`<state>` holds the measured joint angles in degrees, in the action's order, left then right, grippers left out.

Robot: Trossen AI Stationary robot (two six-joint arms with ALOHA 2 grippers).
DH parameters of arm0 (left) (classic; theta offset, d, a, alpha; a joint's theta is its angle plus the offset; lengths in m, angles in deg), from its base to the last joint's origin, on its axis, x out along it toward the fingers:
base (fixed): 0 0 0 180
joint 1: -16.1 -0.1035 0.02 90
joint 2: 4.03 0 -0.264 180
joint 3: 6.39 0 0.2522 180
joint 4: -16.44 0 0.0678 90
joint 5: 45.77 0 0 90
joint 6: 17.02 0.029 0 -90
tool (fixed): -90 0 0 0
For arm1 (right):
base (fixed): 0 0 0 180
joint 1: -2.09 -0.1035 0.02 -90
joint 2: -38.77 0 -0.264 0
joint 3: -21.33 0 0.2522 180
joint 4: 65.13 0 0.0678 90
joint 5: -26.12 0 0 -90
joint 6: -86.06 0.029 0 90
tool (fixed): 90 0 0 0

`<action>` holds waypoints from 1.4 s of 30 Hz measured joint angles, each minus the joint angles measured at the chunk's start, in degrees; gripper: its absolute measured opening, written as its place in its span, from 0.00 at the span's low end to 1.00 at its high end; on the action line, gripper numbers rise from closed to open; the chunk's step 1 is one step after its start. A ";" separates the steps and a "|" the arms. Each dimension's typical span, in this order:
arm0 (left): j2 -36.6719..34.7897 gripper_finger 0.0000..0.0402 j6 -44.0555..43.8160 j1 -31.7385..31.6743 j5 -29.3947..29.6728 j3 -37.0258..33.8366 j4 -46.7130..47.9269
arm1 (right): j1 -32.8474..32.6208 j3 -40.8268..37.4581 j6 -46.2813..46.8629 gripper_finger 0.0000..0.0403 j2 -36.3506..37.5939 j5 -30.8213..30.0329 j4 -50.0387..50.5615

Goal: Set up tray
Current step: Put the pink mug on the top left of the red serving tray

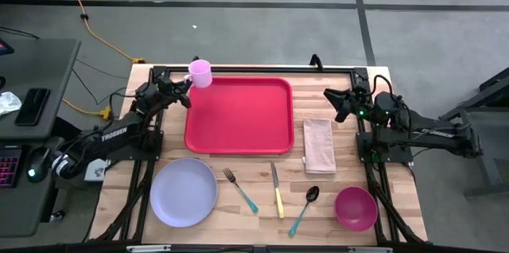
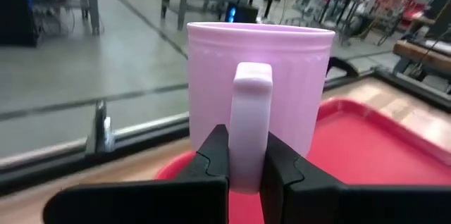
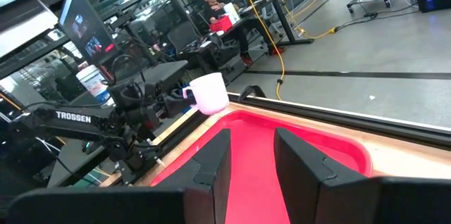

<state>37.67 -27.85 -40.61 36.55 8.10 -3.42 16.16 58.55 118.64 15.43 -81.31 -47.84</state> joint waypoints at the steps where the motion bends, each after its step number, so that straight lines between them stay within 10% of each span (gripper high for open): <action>1: 0.49 0.15 -0.01 0.93 1.25 0.00 -1.00 | 0.00 0.00 -0.01 0.22 0.00 0.00 0.00; 11: 8.45 0.15 -0.14 8.86 12.78 -0.05 -8.82 | 0.00 0.00 -0.02 0.22 0.00 0.00 -0.02; 42: 22.40 0.15 3.66 8.75 11.67 -0.22 -13.50 | 0.00 0.04 -0.59 0.22 0.00 0.00 0.07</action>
<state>60.07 -24.19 -31.86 48.22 7.88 -16.92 16.16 58.60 118.05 15.43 -81.31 -47.77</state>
